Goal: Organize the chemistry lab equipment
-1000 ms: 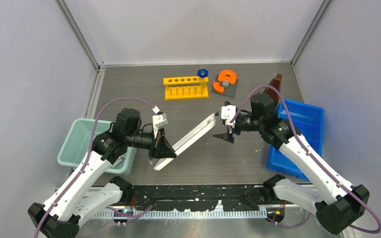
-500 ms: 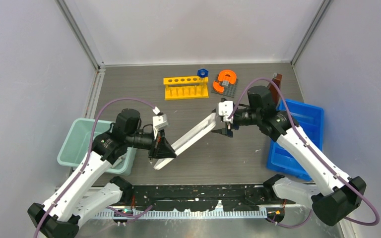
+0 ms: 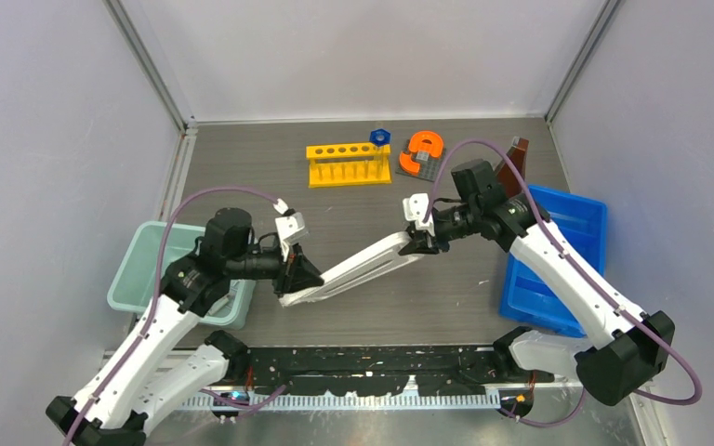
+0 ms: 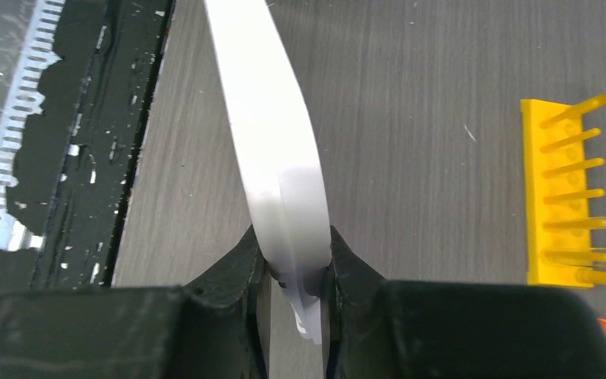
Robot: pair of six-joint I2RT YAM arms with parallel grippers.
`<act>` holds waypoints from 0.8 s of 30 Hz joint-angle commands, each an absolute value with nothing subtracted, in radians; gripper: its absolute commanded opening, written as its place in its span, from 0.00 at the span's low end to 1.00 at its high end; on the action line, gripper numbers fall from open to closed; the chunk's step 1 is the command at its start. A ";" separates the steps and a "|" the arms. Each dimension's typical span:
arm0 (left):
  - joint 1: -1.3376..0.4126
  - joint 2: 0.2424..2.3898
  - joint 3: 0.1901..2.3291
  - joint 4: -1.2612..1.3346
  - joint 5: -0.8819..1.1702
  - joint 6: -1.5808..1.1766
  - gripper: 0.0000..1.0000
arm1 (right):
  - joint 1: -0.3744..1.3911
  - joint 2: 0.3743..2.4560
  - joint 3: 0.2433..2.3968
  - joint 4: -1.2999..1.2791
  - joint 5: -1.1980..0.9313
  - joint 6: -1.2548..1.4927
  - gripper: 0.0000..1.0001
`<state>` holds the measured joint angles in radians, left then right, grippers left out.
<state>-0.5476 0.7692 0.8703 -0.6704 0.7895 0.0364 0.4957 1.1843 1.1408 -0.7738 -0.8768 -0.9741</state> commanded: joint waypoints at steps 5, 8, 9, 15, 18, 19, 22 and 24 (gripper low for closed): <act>-0.552 0.670 0.864 -0.517 0.550 0.008 0.38 | 0.499 1.141 1.115 -0.652 -0.890 -0.858 0.06; -0.552 0.643 0.871 -0.509 0.439 0.005 0.56 | 0.499 1.109 1.045 -0.557 -0.898 -0.775 0.03; -0.552 0.636 0.877 -0.507 0.401 0.006 0.63 | 0.499 1.096 1.030 -0.514 -0.900 -0.747 0.03; -0.552 0.637 0.950 -0.524 0.184 -0.030 0.99 | 0.499 1.074 0.955 -0.367 -0.856 -0.585 0.02; -0.552 0.661 0.999 -0.537 0.095 -0.069 1.00 | 0.499 1.075 0.938 -0.271 -0.801 -0.479 0.02; -0.552 0.670 1.016 -0.543 0.064 -0.084 1.00 | 0.499 1.075 0.932 -0.251 -0.791 -0.431 0.02; -0.552 0.702 1.066 -0.571 -0.038 -0.119 1.00 | 0.499 1.073 0.932 -0.168 -0.770 -0.327 0.01; -0.552 0.730 1.104 -0.599 -0.078 -0.116 1.00 | 0.500 1.068 0.931 -0.110 -0.756 -0.234 0.01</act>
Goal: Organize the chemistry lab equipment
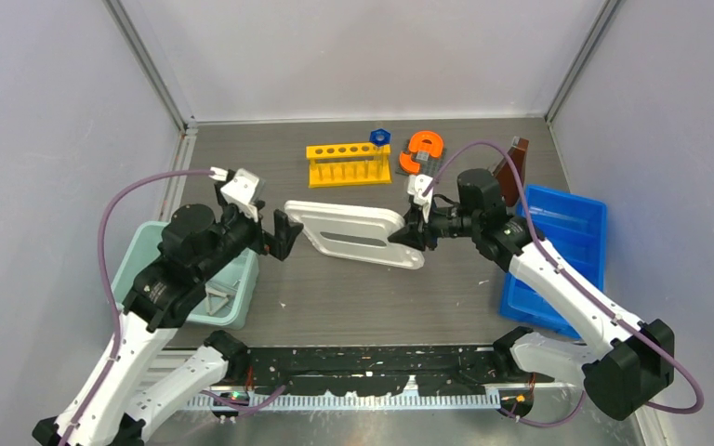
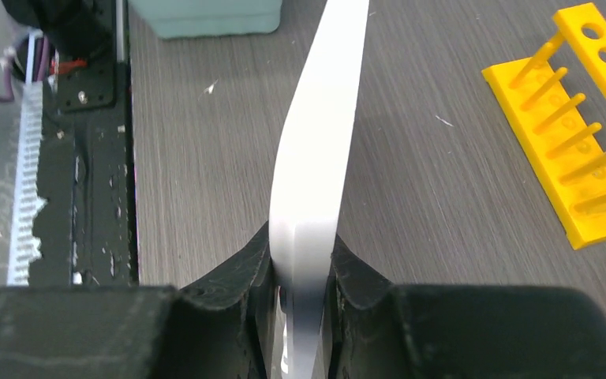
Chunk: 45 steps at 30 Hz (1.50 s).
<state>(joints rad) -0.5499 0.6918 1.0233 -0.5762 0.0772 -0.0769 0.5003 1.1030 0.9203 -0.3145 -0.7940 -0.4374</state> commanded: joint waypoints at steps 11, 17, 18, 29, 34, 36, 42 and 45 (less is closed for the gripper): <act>-0.552 0.826 1.207 -0.618 -0.183 -0.069 1.00 | 0.508 1.093 0.992 0.117 -0.397 0.403 0.01; -0.552 0.851 1.264 -0.622 -0.239 -0.065 1.00 | 0.514 1.092 0.993 0.273 -0.217 0.797 0.01; -0.552 0.853 1.278 -0.623 -0.233 -0.064 1.00 | 0.516 1.098 0.994 0.294 -0.219 0.832 0.01; -0.552 0.876 1.398 -0.626 -0.195 -0.060 1.00 | 0.739 1.292 1.098 0.478 -0.064 1.034 0.01; -0.552 0.870 1.432 -0.653 -0.193 -0.058 1.00 | 0.853 1.450 1.156 0.598 -0.010 1.105 0.01; -0.552 0.858 1.434 -0.663 -0.198 -0.051 1.00 | 0.895 1.516 1.186 0.632 0.030 1.126 0.01; -0.552 0.831 1.432 -0.697 -0.229 -0.006 1.00 | 0.988 1.732 1.294 0.772 0.042 1.233 0.01; -0.552 0.828 1.439 -0.715 -0.241 0.016 1.00 | 1.025 1.822 1.371 0.807 0.041 1.282 0.01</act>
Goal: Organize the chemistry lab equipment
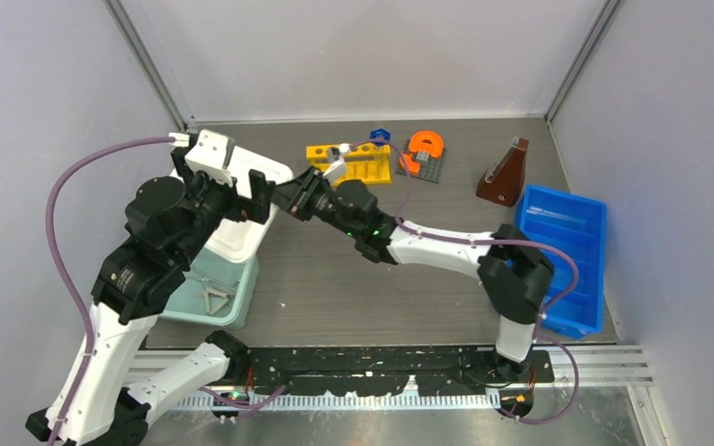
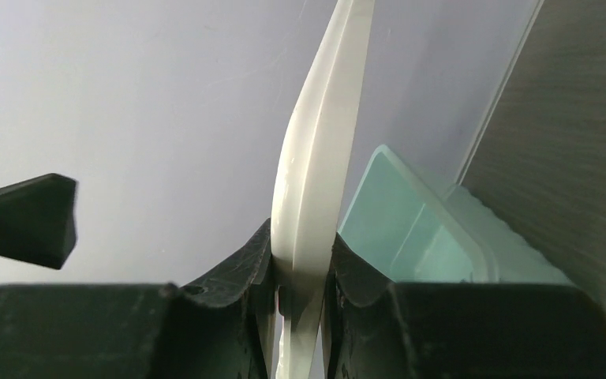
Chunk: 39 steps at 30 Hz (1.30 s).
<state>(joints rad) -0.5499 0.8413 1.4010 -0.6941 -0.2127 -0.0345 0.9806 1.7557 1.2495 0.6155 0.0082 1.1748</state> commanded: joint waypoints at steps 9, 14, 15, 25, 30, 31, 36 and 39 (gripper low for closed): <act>-0.552 0.816 1.450 -0.757 -0.265 0.065 1.00 | 1.119 2.031 1.545 0.801 0.038 1.362 0.01; -0.552 0.801 1.382 -0.745 -0.323 0.088 1.00 | 1.163 2.074 1.551 0.787 0.068 1.371 0.01; -0.552 0.801 1.367 -0.744 -0.333 0.087 1.00 | 1.170 2.078 1.549 0.782 0.071 1.373 0.01; -0.551 0.889 1.272 -0.748 -0.480 0.029 1.00 | 1.187 2.090 1.466 0.790 0.086 1.402 0.01; -0.548 0.937 1.263 -0.763 -0.546 -0.040 1.00 | 1.187 2.083 1.441 0.786 0.076 1.402 0.01; -0.546 0.944 1.266 -0.768 -0.552 -0.054 1.00 | 1.187 2.088 1.441 0.783 0.061 1.405 0.01; -0.518 0.960 1.274 -0.761 -0.564 -0.116 1.00 | 1.187 2.101 1.421 0.814 0.028 1.436 0.01; -0.497 0.968 1.278 -0.759 -0.553 -0.143 1.00 | 1.187 2.099 1.410 0.833 0.016 1.438 0.01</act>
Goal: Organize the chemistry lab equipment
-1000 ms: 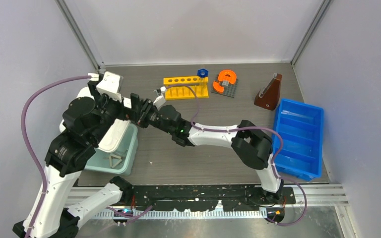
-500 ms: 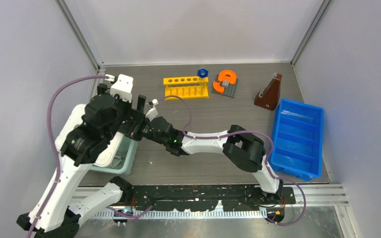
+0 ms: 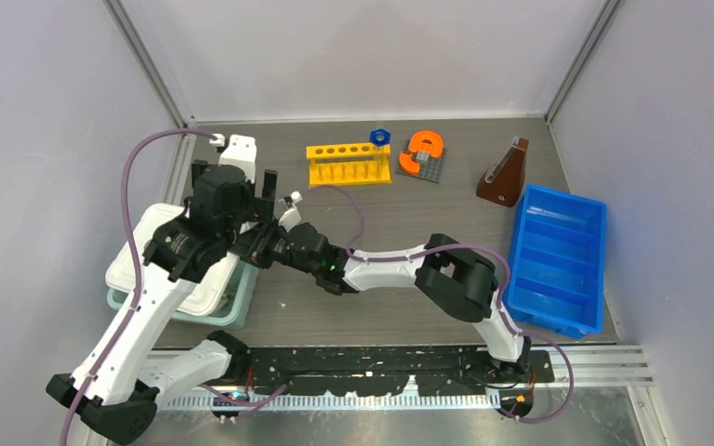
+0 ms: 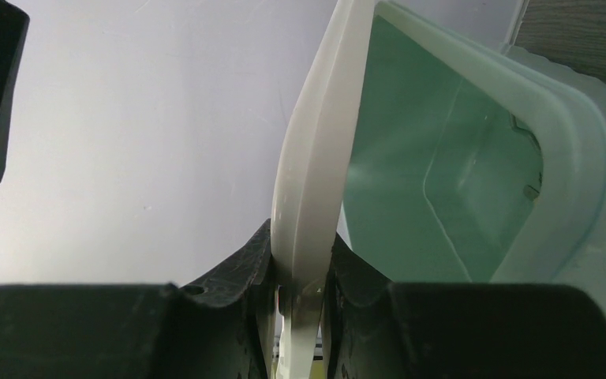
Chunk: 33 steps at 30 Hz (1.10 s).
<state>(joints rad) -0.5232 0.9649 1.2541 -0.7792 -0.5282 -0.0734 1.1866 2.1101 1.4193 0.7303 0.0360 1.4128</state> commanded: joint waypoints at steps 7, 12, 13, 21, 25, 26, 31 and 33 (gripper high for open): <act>-0.461 0.989 1.283 -0.755 -0.553 -0.171 1.00 | 1.188 2.079 1.388 0.868 -0.054 1.443 0.01; -0.409 0.997 1.268 -0.761 -0.552 -0.198 1.00 | 1.190 2.065 1.355 0.867 -0.054 1.442 0.01; -0.395 0.997 1.261 -0.761 -0.549 -0.207 1.00 | 1.190 2.065 1.347 0.866 -0.050 1.443 0.01; -0.310 0.997 1.196 -0.752 -0.505 -0.290 1.00 | 1.190 2.068 1.323 0.861 -0.054 1.450 0.01; -0.267 0.998 1.184 -0.750 -0.507 -0.340 1.00 | 1.190 2.068 1.325 0.846 -0.074 1.444 0.01; -0.262 0.996 1.176 -0.746 -0.513 -0.354 1.00 | 1.192 2.072 1.332 0.841 -0.084 1.444 0.01; -0.238 0.985 1.141 -0.737 -0.541 -0.400 1.00 | 1.195 2.076 1.334 0.835 -0.105 1.442 0.01; -0.230 0.986 1.132 -0.736 -0.539 -0.413 1.00 | 1.195 2.071 1.324 0.832 -0.101 1.439 0.01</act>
<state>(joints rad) -0.2478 1.0027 1.1477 -0.7734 -0.5144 -0.3534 1.1873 2.1101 1.3258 0.8154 -0.0776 1.4445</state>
